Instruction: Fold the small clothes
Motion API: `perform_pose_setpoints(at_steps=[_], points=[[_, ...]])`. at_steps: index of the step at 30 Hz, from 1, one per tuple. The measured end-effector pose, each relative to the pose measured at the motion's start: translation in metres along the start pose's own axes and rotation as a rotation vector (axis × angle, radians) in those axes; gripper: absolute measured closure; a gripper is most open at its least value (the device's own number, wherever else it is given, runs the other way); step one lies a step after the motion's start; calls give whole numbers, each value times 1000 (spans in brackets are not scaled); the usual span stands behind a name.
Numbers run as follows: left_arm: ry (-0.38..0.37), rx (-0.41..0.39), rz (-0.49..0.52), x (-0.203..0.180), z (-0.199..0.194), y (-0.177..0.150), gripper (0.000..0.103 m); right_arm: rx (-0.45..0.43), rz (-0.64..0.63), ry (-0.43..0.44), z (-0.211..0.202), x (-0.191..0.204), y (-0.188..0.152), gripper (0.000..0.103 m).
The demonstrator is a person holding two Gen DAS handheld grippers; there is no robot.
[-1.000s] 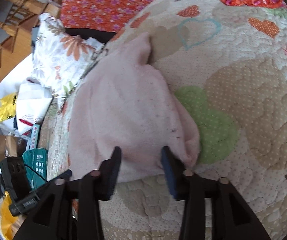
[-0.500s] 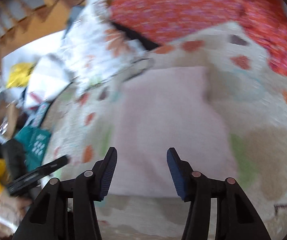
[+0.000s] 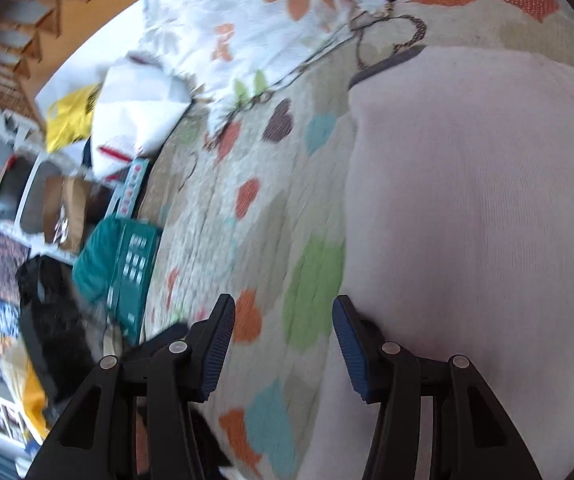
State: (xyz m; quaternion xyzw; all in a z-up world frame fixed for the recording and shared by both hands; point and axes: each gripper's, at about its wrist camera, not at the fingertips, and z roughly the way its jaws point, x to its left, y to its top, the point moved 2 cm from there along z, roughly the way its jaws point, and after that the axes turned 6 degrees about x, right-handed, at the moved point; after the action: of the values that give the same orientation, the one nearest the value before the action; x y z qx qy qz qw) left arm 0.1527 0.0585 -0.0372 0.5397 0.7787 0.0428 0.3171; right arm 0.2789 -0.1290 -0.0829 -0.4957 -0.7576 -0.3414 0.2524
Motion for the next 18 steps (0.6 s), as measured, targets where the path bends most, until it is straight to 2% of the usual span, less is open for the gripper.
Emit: perform_pose_setpoints(at_steps=[6, 11, 15, 18], points=[[-16, 19, -46, 10, 4, 10, 35, -14, -8, -50, 20, -1, 58, 48], [-16, 24, -71, 17, 8, 15, 35, -25, 33, -206, 47, -23, 104, 48], [-1, 8, -81, 19, 8, 20, 35, -116, 68, -213, 34, -24, 124, 48], [2, 13, -83, 19, 9, 20, 35, -155, 75, -183, 10, -20, 117, 48]])
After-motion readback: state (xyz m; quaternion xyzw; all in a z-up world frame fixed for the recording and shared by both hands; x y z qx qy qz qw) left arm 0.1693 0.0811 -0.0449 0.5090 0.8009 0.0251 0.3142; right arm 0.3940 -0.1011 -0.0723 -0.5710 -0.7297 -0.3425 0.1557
